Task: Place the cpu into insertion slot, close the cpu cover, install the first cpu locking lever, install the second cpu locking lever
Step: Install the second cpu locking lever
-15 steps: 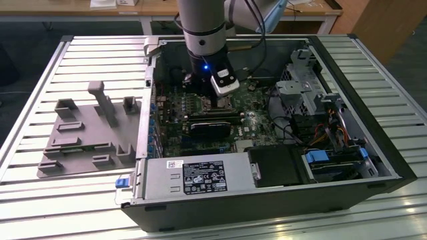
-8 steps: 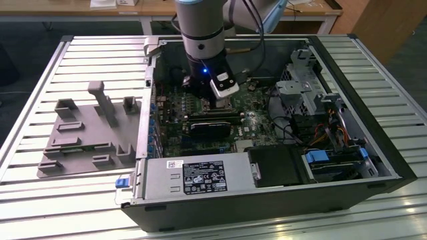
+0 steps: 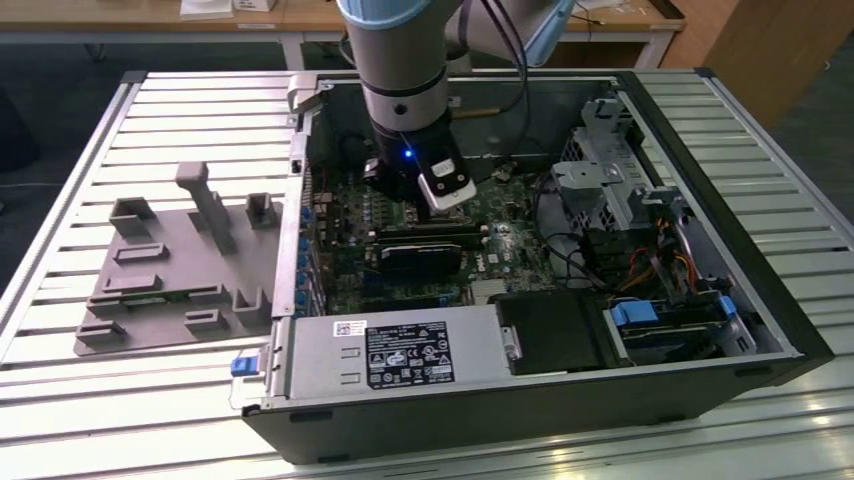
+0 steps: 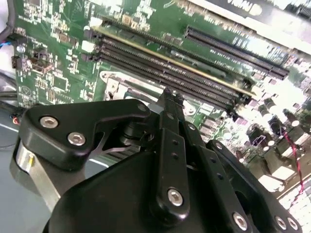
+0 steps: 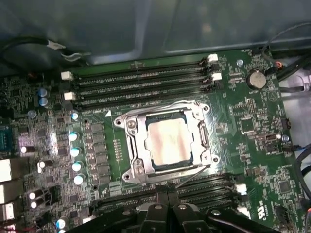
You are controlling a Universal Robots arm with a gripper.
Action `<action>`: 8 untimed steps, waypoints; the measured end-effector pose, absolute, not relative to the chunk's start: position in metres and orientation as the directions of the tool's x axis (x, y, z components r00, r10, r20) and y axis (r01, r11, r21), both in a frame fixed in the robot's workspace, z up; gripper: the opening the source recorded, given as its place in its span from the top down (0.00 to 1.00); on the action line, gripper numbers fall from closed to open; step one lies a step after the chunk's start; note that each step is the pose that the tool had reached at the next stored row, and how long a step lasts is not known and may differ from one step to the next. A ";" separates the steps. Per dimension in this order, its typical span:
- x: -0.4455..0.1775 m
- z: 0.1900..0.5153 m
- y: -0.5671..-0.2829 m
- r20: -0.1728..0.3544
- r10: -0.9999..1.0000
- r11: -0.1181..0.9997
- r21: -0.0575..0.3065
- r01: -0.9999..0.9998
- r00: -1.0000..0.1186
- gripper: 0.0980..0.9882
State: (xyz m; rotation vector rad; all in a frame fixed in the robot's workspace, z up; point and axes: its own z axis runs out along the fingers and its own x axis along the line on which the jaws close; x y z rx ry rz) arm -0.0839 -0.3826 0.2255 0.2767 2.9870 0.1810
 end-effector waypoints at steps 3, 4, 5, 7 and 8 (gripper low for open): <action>-0.085 0.223 -0.383 -0.124 0.191 0.976 0.134 0.174 -0.974 1.00; -0.085 0.221 -0.383 -0.123 0.191 0.975 0.135 0.174 -0.974 1.00; -0.085 0.219 -0.383 -0.123 0.191 0.975 0.136 0.174 -0.974 1.00; -0.086 0.216 -0.383 -0.123 0.191 0.975 0.137 0.174 -0.974 1.00; -0.087 0.214 -0.383 -0.123 0.191 0.975 0.138 0.174 -0.974 1.00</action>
